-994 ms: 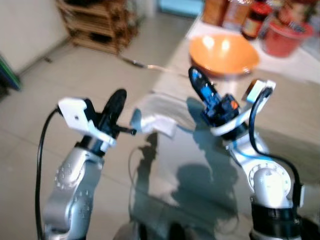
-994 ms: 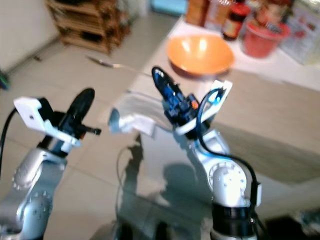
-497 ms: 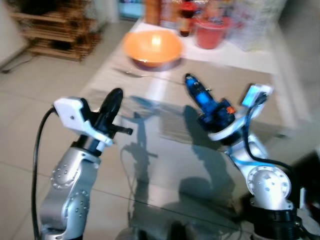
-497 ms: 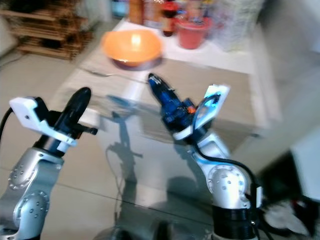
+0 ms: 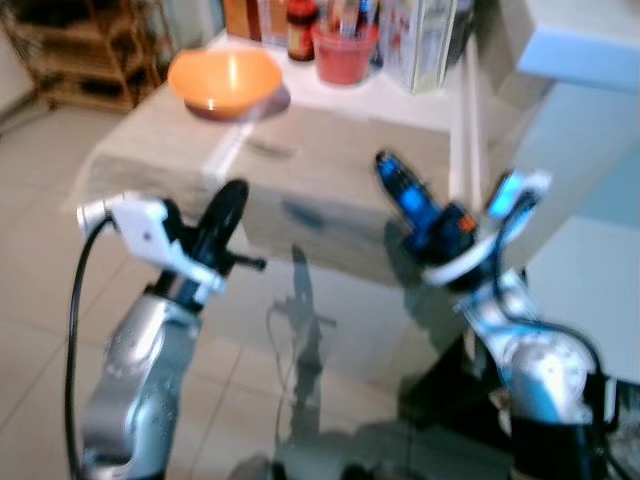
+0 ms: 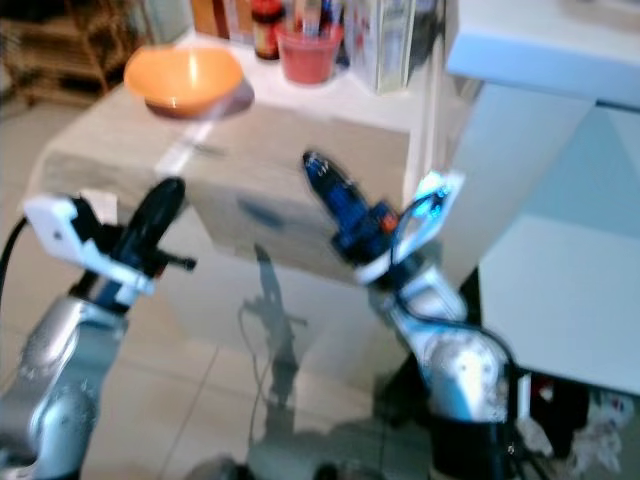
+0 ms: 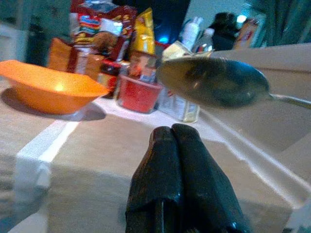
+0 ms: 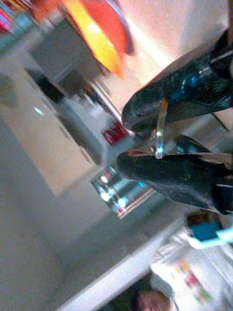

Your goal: Setting the table

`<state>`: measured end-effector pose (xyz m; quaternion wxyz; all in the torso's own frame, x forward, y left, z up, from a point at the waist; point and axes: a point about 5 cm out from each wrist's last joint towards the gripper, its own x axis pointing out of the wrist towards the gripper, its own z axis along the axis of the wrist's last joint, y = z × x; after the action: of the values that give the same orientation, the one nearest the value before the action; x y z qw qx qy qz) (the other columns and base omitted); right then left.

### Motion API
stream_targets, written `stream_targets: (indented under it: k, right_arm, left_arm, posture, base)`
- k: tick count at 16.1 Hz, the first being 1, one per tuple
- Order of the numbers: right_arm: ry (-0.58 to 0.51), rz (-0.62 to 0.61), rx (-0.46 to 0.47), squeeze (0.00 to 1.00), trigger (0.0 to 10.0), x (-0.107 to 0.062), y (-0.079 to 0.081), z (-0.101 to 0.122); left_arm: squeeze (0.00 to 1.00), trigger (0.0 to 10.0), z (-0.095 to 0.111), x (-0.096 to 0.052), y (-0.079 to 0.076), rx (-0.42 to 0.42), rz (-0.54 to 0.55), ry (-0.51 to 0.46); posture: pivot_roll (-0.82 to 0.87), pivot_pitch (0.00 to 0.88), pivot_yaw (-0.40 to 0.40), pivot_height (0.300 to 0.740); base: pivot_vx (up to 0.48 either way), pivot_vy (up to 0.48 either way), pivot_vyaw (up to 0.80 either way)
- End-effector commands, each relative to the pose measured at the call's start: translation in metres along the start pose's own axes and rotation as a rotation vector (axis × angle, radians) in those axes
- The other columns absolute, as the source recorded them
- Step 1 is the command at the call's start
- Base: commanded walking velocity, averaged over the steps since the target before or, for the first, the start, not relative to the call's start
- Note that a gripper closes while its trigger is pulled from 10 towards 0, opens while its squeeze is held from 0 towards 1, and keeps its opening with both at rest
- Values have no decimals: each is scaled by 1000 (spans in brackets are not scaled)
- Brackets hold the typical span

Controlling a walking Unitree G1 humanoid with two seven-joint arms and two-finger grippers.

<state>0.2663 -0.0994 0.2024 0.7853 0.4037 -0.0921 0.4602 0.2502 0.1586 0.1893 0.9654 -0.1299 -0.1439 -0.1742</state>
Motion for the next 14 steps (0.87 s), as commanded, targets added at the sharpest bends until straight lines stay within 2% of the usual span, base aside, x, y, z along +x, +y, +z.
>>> stream_targets:
  k: [1,3,6,11,14]
  right_arm:
    - [9,17,-26,0,10000,-3,3,3]
    - [86,14,-52,0,10000,-11,3,-3]
    - [132,-27,-85,0,10000,-22,-2,-6]
    - [129,-106,-129,0,10000,-39,-6,1]
    - [64,-266,-218,0,10000,-51,-19,13]
  left_arm:
    - [0,10000,2,1,-2,3,-15,-10]
    - [0,10000,0,2,-3,0,-18,-7]
    - [0,10000,-1,2,-5,-5,-26,-1]
    - [0,10000,-3,2,-6,-12,-39,6]
    - [0,10000,-4,3,-9,-18,-51,13]
  posture:
    - [-64,102,31,740]
    - [-70,104,34,740]
    - [-76,108,38,740]
    - [-86,117,46,740]
    - [-90,120,50,740]
  base:
    - [0,-461,0]
    - [0,-461,0]
    - [0,-461,0]
    - [0,-461,0]
    - [0,-461,0]
